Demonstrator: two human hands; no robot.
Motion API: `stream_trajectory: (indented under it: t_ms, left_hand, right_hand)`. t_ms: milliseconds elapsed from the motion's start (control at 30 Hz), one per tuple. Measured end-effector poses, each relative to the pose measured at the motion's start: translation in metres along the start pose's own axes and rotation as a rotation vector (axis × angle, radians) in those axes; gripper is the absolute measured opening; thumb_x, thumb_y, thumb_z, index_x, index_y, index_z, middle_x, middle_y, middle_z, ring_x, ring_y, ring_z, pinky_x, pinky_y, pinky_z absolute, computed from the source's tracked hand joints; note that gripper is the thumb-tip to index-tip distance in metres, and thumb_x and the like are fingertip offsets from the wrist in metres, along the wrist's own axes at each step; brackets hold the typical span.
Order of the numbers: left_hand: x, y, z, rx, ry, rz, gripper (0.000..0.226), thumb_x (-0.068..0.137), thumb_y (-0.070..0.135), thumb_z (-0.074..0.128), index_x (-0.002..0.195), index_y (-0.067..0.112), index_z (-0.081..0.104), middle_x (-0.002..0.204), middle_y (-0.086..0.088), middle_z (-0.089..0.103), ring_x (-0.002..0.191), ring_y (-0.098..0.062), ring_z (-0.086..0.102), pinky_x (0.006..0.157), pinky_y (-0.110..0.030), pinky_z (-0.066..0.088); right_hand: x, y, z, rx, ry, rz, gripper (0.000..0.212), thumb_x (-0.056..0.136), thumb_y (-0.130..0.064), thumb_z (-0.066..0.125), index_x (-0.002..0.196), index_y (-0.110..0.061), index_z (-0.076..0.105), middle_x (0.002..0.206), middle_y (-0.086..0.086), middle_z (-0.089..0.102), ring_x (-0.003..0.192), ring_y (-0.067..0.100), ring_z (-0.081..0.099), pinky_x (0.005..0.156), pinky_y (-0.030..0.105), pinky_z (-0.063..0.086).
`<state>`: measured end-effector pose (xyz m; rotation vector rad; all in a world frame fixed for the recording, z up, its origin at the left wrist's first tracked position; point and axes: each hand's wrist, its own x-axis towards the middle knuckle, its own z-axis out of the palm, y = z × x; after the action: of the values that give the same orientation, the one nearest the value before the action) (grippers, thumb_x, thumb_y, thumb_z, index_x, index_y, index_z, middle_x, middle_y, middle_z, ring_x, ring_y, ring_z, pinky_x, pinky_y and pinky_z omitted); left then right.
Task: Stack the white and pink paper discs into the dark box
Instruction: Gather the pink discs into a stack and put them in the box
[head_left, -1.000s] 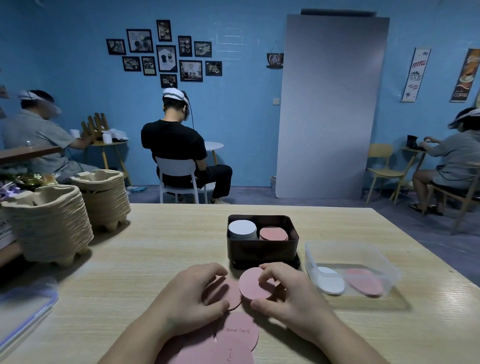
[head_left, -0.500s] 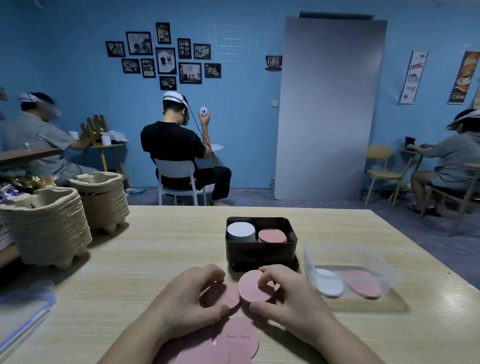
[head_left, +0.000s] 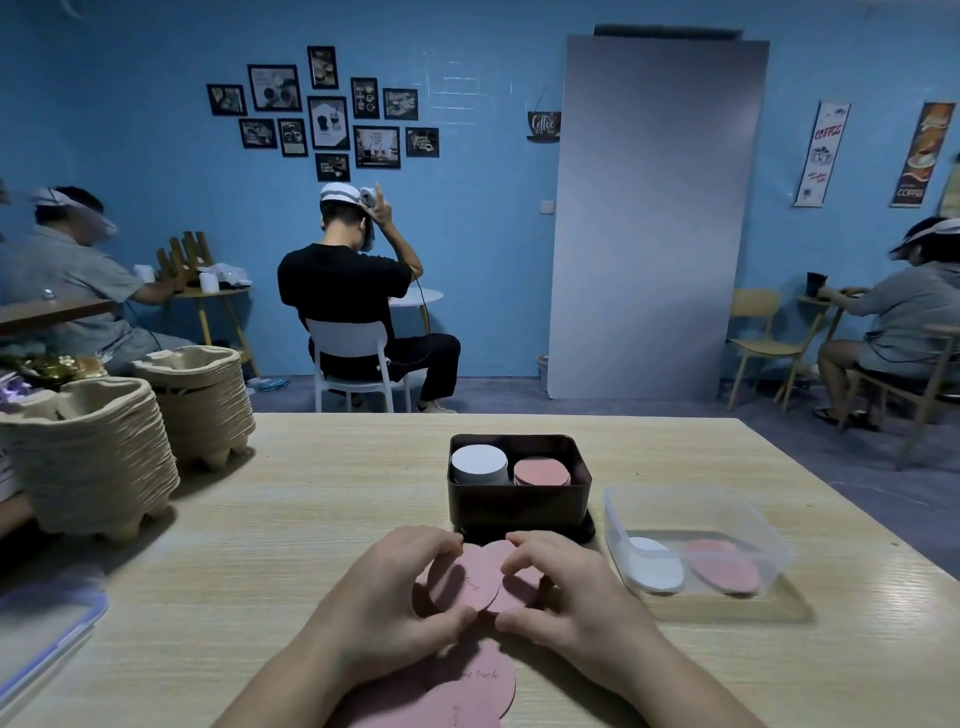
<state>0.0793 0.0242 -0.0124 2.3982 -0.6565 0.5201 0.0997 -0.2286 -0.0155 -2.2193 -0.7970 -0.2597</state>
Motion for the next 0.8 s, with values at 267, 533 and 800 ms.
stream_trajectory:
  t_ms: [267, 533, 800]
  left_hand:
    - [0.0, 0.008, 0.001, 0.048, 0.003, 0.095, 0.029, 0.086, 0.058, 0.07, 0.098, 0.032, 0.066, 0.136, 0.022, 0.058, 0.133, 0.013, 0.043, 0.104, -0.015, 0.04]
    - [0.0, 0.001, -0.005, -0.009, 0.076, 0.101, 0.019, 0.091, 0.045, 0.072, 0.103, 0.036, 0.06, 0.121, 0.025, 0.065, 0.119, 0.004, 0.058, 0.097, -0.027, 0.048]
    - [0.0, 0.006, 0.002, 0.041, 0.051, 0.149, 0.017, 0.09, 0.042, 0.072, 0.101, 0.036, 0.06, 0.13, 0.028, 0.062, 0.123, 0.008, 0.054, 0.097, -0.021, 0.048]
  right_hand:
    - [-0.002, -0.001, -0.001, 0.062, 0.012, -0.029, 0.027, 0.083, -0.05, 0.08, 0.097, -0.033, 0.065, 0.138, -0.018, 0.053, 0.131, -0.003, 0.048, 0.095, 0.02, 0.051]
    - [-0.002, -0.005, -0.007, 0.113, 0.13, -0.048, 0.023, 0.08, -0.041, 0.085, 0.092, -0.032, 0.067, 0.134, -0.012, 0.06, 0.133, -0.006, 0.048, 0.089, 0.004, 0.043]
    - [-0.002, -0.011, -0.006, 0.082, 0.07, -0.071, 0.028, 0.079, -0.044, 0.084, 0.089, -0.037, 0.059, 0.136, -0.013, 0.058, 0.116, 0.004, 0.06, 0.086, 0.009, 0.045]
